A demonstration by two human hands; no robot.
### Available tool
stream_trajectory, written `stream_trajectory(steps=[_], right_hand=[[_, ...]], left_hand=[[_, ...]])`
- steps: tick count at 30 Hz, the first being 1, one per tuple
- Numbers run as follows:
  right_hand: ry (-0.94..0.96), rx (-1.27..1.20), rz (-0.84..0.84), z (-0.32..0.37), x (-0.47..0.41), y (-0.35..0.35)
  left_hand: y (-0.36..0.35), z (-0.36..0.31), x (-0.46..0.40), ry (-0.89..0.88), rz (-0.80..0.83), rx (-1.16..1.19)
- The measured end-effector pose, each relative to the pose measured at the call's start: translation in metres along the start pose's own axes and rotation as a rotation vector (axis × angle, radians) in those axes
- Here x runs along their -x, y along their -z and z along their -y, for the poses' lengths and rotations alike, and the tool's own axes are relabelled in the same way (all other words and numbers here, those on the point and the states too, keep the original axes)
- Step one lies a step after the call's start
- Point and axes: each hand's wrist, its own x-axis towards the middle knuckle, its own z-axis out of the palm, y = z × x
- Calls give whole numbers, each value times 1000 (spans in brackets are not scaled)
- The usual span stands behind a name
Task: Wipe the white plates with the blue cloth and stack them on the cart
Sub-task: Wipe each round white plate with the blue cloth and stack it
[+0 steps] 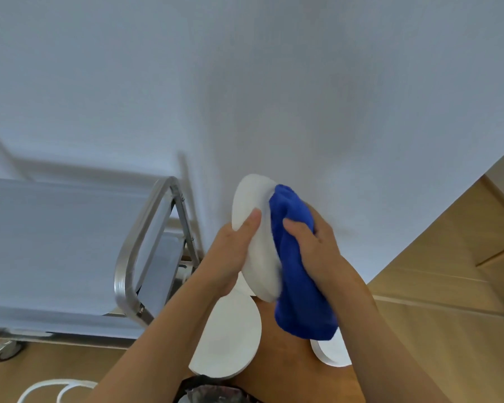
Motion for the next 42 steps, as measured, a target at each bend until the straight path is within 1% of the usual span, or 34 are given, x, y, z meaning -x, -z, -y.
stream_trajectory(steps=[4,7,10,13,14,15,17,19,21,22,24,26,27,28,30,31,33,35,38,39,40,42], right_hand=[[93,154,104,5,15,-8],[272,375,153,-6,31,-20],[456,547,96,-33,44,-25],[542,583,49,-55,53,-18],[522,564,45,-61,56,-14],[461,533,37,-65,57,-8],[218,420,10,-71,60,5],[-8,306,-47,-76,61,21],[-96,302,-144,-82,60,35],[-125,327,-187,-84,59,41],[-185,314,-248,-84,58,48],[-195,296,-249,-80,59,48],[-178,301,-231,-78,60,45],[-142,298,-198,-77,61,41],[-64,297,-76,-69,68,24],[-4,348,-6,-66,71,13],[160,560,111,-65,73,-6],[282,746,132,-63,71,-17],[415,970,166,-69,67,-17],[415,1042,219,-74,67,-16],[355,1104,295,-80,68,-15],[168,1196,484,-99,73,-8]], left_hand=[[3,0,-6,28,-89,145],[9,7,-8,116,-129,300],[15,11,-9,206,-216,472],[20,15,-10,191,-242,511],[23,16,-9,175,-242,507],[28,17,-8,163,-247,506],[38,19,-4,149,-254,494],[49,22,2,121,-210,484],[56,26,9,87,-155,461],[56,27,13,82,-156,404],[49,33,16,91,-217,196],[38,44,17,107,-248,-19],[34,51,17,124,-252,-81],[30,57,17,138,-260,-85],[25,64,18,173,-282,-7],[21,67,18,184,-296,12],[13,72,15,179,-297,-39],[10,75,13,173,-323,-61],[19,72,10,211,-365,80],[24,72,9,222,-369,105],[27,73,9,235,-379,116],[36,74,9,267,-429,147]])
